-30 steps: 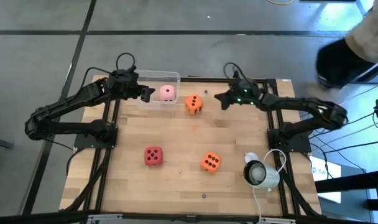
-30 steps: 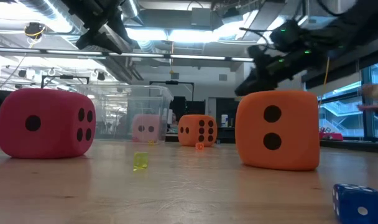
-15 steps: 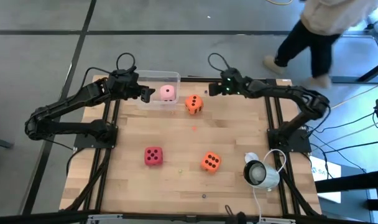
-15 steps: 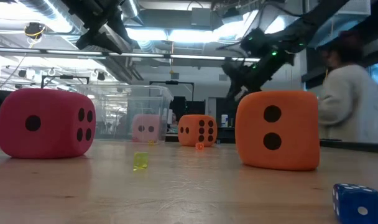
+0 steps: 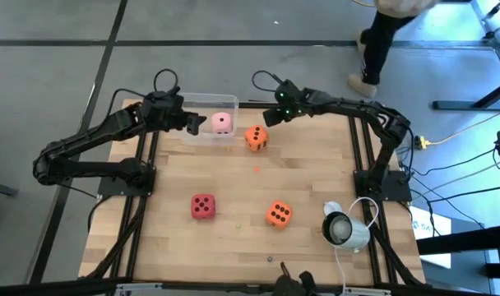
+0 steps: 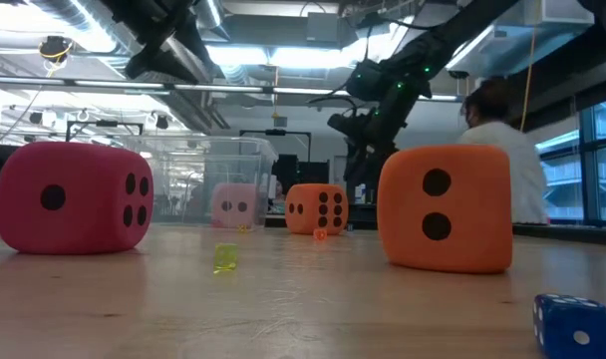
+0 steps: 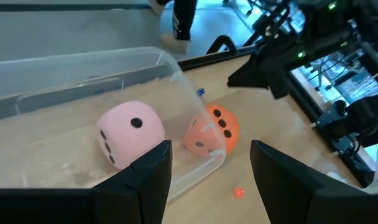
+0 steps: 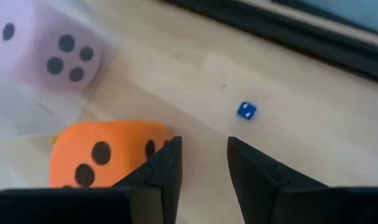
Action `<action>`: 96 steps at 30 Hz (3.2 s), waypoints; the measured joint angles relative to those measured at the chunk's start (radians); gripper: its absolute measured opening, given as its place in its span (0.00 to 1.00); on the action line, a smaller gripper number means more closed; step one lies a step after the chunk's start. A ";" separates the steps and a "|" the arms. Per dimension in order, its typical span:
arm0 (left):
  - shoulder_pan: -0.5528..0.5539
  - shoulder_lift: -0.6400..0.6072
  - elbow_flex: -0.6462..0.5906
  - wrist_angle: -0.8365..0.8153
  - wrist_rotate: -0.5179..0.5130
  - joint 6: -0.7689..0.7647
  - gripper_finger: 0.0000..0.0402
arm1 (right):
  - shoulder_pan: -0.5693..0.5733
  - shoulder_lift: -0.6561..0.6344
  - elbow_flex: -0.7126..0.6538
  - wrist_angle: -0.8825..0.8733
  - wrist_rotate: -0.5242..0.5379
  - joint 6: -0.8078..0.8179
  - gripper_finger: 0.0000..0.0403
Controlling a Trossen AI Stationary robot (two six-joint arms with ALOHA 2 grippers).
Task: Pick & Place Dice
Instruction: Put the bottom large orange die into the transparent bin
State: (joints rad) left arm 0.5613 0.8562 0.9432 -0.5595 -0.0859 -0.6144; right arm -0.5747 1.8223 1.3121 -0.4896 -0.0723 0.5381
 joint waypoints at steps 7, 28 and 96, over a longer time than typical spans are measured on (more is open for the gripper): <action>0.000 0.000 0.000 0.051 0.001 0.000 0.52 | -0.033 0.005 0.018 -0.032 -0.035 -0.007 0.41; -0.040 0.000 0.000 0.070 0.001 -0.018 0.52 | -0.097 0.173 0.250 -0.243 -0.142 -0.040 0.36; -0.131 0.036 0.000 0.138 -0.006 -0.062 0.52 | -0.183 0.629 0.901 -0.777 -0.409 -0.220 0.30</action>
State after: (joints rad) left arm 0.4305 0.8921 0.9432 -0.4213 -0.0923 -0.6759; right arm -0.7572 2.4515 2.2127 -1.2666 -0.4811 0.3182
